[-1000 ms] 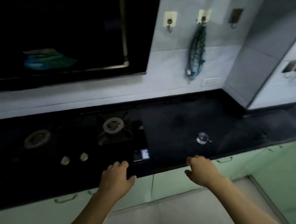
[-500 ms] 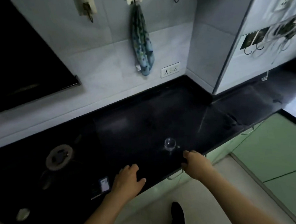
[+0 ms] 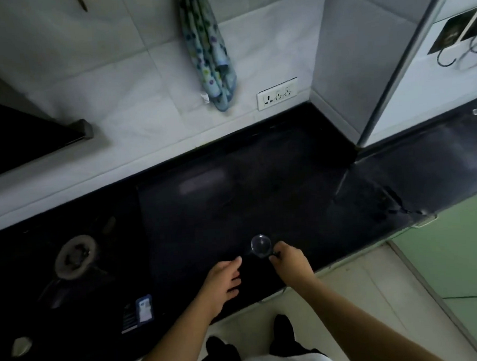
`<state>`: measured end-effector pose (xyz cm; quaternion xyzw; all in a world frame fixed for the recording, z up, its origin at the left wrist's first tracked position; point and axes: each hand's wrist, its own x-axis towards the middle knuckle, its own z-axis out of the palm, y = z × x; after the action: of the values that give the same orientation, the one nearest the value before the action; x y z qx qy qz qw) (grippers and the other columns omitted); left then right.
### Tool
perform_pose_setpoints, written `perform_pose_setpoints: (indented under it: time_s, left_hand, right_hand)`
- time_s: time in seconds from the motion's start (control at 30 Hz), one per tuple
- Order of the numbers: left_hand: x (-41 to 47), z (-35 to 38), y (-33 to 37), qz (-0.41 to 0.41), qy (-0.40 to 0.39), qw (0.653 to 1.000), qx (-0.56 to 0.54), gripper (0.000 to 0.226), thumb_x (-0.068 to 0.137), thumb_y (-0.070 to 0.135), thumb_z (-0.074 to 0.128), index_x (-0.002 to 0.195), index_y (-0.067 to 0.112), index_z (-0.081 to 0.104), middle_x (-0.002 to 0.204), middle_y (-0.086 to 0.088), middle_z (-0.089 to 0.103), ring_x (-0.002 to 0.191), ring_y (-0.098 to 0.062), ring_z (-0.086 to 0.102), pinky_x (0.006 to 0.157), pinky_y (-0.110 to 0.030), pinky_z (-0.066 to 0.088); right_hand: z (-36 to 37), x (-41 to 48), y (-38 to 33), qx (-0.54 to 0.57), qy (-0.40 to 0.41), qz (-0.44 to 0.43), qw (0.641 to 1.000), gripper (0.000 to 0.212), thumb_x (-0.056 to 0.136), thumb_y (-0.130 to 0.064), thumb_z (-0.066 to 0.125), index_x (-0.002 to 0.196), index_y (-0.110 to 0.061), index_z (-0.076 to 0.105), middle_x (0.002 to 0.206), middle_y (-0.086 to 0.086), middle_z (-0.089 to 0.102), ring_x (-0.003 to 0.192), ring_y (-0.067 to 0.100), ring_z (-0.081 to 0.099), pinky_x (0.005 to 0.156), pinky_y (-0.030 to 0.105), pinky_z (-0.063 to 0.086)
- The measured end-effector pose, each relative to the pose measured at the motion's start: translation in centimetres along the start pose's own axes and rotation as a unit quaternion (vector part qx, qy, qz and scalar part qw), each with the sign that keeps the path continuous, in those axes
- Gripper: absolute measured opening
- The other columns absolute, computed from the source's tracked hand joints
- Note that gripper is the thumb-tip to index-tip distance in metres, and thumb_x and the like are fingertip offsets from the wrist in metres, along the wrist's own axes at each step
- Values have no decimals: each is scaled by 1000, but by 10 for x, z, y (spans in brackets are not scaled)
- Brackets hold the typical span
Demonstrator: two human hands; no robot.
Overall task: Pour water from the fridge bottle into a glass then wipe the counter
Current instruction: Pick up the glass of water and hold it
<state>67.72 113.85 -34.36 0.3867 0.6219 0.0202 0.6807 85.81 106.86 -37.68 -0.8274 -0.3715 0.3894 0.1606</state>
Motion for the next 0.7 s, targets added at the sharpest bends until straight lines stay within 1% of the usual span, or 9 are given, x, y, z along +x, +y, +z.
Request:
perform_pose_setpoints:
  time_s: [0.07,0.13,0.2,0.3,0.4,0.5,0.6,0.7]
  left_hand:
    - [12,6,5,-29,5,996,-81,58,93,52,61,136,15,51,136,-13,56,121,-29,58,96,-42,50]
    - [21,13,10,-46,1,989,-142,68,92,57,58,140,10,48,134,-17,55,123,-32,55,97,-44,48]
    - [29,19,14,-62,-4,980,-191,76,92,62,54,142,7,45,139,-20,51,123,-34,54,102,-47,47]
    - [38,25,16,-80,-12,967,-242,86,91,68,49,147,3,40,147,-24,45,130,-37,50,110,-50,43]
    - [42,31,17,-88,-18,958,-273,93,91,70,46,150,0,35,149,-24,43,136,-37,46,113,-49,40]
    - [45,34,17,-90,-29,954,-286,96,90,72,44,151,-1,33,148,-23,45,137,-35,45,110,-47,40]
    - [46,32,16,-87,-43,951,-294,94,91,72,45,149,-2,37,147,-23,47,136,-34,47,112,-46,40]
    - [44,25,15,-75,-61,953,-287,88,90,67,52,145,-1,44,140,-21,53,130,-32,51,108,-45,43]
  right_hand:
    - [3,5,0,25,1,9,1000,13,96,-28,58,90,-16,58,81,1,65,75,19,64,71,42,58]
    - [5,8,0,44,5,15,999,16,96,-27,58,87,-13,62,80,2,66,74,20,65,72,41,57]
    - [7,12,2,62,4,19,998,19,95,-26,60,83,-11,64,78,3,67,72,18,64,70,39,56]
    - [10,14,4,87,-3,25,996,21,94,-25,62,79,-10,67,74,3,68,68,17,65,70,39,57]
    - [14,9,5,119,-5,27,993,21,93,-22,63,80,-8,69,75,6,70,72,22,68,72,42,57]
    - [17,3,3,133,-8,23,991,21,93,-21,63,80,-6,70,76,10,71,75,27,69,69,42,55]
    - [17,-2,0,135,-11,22,991,20,93,-22,63,81,-8,70,77,10,71,75,27,69,70,43,56]
    - [14,-6,-6,126,-10,10,992,21,93,-24,63,79,-9,69,75,10,71,73,27,68,70,45,56]
